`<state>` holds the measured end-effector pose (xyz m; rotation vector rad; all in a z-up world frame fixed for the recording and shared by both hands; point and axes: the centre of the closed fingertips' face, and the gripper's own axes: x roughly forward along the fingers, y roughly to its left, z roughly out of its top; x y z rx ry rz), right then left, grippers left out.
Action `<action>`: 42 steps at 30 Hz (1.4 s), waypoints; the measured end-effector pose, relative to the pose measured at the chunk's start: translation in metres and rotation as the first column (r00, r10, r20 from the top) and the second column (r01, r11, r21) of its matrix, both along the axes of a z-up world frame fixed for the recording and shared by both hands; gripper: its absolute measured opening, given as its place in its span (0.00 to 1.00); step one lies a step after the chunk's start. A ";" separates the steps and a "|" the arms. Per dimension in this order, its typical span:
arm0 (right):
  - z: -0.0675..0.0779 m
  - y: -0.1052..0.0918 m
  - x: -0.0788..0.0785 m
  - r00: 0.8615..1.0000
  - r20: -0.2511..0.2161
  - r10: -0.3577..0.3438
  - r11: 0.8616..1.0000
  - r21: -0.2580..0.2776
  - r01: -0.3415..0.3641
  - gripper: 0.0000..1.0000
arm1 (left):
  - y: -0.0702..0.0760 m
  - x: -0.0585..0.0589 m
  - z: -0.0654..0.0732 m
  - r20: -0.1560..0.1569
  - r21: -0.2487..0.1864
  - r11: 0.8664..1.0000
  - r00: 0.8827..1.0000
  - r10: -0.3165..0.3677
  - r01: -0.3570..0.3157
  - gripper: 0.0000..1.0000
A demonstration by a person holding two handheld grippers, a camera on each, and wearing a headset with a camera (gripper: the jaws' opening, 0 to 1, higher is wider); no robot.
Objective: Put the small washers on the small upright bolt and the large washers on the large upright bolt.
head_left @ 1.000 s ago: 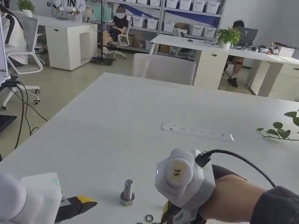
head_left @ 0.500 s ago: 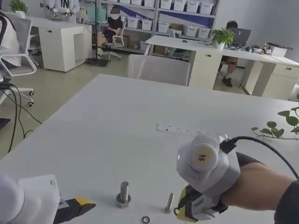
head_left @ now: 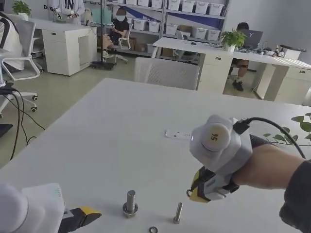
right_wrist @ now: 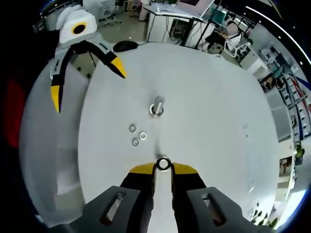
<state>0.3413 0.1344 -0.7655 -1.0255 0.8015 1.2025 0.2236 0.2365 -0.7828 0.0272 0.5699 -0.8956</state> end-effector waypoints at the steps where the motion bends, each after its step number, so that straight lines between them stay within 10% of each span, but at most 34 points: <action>1: -0.001 0.002 0.003 1.000 0.007 0.004 1.000 -0.005 -0.004 0.13 | 0.001 0.000 0.000 0.002 0.001 1.000 1.000 0.002 -0.002 0.94; 42: -0.054 0.008 0.012 0.996 -0.090 0.023 0.995 -0.095 -0.032 0.13 | 0.011 -0.001 -0.006 -0.015 0.003 0.999 0.999 0.035 -0.035 0.94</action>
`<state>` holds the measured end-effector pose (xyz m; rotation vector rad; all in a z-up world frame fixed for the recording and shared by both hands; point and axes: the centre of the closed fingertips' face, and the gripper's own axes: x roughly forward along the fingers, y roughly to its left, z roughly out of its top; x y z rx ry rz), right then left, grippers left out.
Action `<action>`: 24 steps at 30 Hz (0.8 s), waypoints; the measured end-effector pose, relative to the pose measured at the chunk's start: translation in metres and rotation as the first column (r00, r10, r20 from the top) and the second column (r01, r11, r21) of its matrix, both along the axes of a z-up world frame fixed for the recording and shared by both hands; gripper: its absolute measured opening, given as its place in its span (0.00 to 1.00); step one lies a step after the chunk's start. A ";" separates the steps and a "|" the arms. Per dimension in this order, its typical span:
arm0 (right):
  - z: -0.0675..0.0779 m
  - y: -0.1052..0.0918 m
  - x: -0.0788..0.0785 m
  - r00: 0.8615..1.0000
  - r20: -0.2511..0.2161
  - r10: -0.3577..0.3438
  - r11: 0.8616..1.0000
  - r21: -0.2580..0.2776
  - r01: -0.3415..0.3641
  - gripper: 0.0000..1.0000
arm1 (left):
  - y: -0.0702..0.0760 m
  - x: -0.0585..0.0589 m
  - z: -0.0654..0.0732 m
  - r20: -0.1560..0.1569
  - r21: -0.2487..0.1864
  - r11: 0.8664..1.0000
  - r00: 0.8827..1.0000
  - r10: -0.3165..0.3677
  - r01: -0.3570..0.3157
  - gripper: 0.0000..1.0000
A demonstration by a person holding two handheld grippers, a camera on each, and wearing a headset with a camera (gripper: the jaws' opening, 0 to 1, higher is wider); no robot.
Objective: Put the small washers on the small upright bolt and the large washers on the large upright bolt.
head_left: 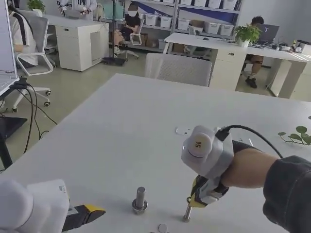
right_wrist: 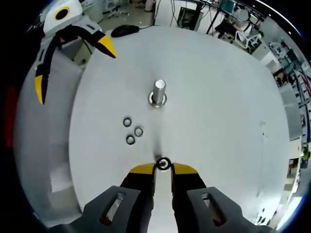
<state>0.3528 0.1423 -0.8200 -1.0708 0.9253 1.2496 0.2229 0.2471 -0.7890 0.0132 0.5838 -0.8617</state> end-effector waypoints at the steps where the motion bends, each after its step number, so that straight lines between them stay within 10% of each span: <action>1: -0.001 0.000 0.000 1.000 -0.004 -0.002 1.000 -0.001 0.002 0.13 | 0.000 0.000 0.000 0.001 0.000 1.000 1.000 0.000 0.000 0.94; 24: -0.028 0.000 -0.002 0.999 -0.042 -0.014 1.000 -0.011 0.014 0.13 | 0.000 0.000 -0.002 -0.008 0.003 1.000 1.000 0.002 -0.002 0.94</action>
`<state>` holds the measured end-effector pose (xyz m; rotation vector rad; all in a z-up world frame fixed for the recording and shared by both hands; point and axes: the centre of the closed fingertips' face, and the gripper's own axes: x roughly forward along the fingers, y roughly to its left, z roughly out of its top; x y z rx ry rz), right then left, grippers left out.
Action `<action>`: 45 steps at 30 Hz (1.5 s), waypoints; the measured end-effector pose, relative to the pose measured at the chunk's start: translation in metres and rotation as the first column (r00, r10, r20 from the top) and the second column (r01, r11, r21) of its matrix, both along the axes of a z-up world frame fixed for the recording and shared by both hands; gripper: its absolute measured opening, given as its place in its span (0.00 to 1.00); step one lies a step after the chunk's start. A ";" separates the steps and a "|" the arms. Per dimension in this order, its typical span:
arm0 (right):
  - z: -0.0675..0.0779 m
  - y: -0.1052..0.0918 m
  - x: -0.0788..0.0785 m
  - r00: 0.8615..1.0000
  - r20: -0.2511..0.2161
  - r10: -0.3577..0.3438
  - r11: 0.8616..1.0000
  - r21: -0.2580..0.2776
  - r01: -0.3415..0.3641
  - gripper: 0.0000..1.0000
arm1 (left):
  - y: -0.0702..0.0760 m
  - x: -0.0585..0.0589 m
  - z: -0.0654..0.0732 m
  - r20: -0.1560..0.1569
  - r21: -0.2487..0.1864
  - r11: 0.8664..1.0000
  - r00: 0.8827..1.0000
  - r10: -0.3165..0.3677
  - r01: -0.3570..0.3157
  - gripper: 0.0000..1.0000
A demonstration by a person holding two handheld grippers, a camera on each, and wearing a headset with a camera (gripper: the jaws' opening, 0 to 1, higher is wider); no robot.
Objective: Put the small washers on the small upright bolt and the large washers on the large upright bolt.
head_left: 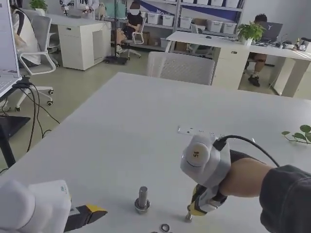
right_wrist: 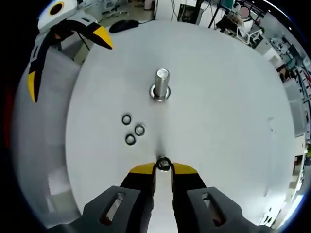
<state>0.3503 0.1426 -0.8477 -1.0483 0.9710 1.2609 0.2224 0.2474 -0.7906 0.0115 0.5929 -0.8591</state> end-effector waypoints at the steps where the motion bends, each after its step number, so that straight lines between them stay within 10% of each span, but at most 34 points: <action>1: -0.001 0.000 0.001 1.000 0.001 -0.001 1.000 0.001 0.001 0.13 | 0.000 0.000 0.000 0.001 0.001 1.000 1.000 0.001 -0.001 0.94; 26: -0.030 -0.002 -0.005 0.999 -0.031 -0.020 1.000 -0.011 0.019 0.13 | 0.003 -0.001 -0.001 -0.008 0.004 1.000 1.000 0.010 -0.010 0.94; 45: -0.026 -0.004 -0.005 0.999 -0.029 -0.034 0.999 0.003 0.034 0.19 | 0.003 0.000 -0.001 -0.008 0.002 1.000 1.000 0.010 -0.010 0.94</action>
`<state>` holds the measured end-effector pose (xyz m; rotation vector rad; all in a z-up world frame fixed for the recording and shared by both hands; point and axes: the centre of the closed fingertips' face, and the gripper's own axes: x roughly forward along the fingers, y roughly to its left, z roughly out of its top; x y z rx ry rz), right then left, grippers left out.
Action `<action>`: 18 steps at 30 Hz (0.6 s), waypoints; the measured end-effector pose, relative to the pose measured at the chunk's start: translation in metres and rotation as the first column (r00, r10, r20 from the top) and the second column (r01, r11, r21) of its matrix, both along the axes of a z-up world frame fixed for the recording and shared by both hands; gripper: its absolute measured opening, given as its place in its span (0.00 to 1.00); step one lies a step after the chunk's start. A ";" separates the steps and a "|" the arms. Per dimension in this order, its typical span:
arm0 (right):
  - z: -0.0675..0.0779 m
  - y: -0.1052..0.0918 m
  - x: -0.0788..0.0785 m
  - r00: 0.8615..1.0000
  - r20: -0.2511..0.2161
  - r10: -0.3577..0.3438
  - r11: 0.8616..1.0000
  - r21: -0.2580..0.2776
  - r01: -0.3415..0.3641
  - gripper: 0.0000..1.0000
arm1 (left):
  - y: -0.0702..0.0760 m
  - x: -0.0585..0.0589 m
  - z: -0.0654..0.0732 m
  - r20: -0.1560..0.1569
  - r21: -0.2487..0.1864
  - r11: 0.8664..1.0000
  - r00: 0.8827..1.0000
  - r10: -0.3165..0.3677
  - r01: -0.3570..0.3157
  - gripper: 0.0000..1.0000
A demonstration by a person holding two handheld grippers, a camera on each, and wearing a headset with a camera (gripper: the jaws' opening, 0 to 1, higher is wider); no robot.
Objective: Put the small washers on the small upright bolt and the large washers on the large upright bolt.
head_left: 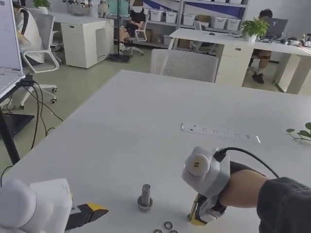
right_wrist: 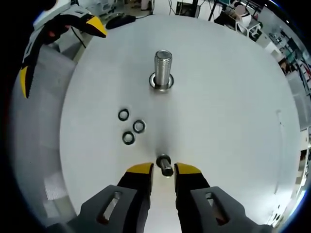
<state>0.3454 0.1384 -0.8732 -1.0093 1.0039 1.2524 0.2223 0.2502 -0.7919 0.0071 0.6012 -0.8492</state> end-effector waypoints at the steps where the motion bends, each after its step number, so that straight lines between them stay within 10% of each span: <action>1: 0.001 -0.001 0.000 1.000 -0.001 -0.001 1.000 0.000 0.001 0.19 | 0.000 0.000 0.000 0.000 0.001 1.000 1.000 -0.001 0.001 0.94; 18: 0.024 -0.015 0.006 0.998 0.040 -0.040 0.998 0.040 0.038 0.23 | -0.002 0.001 0.000 0.003 0.000 1.000 1.000 -0.007 0.007 0.94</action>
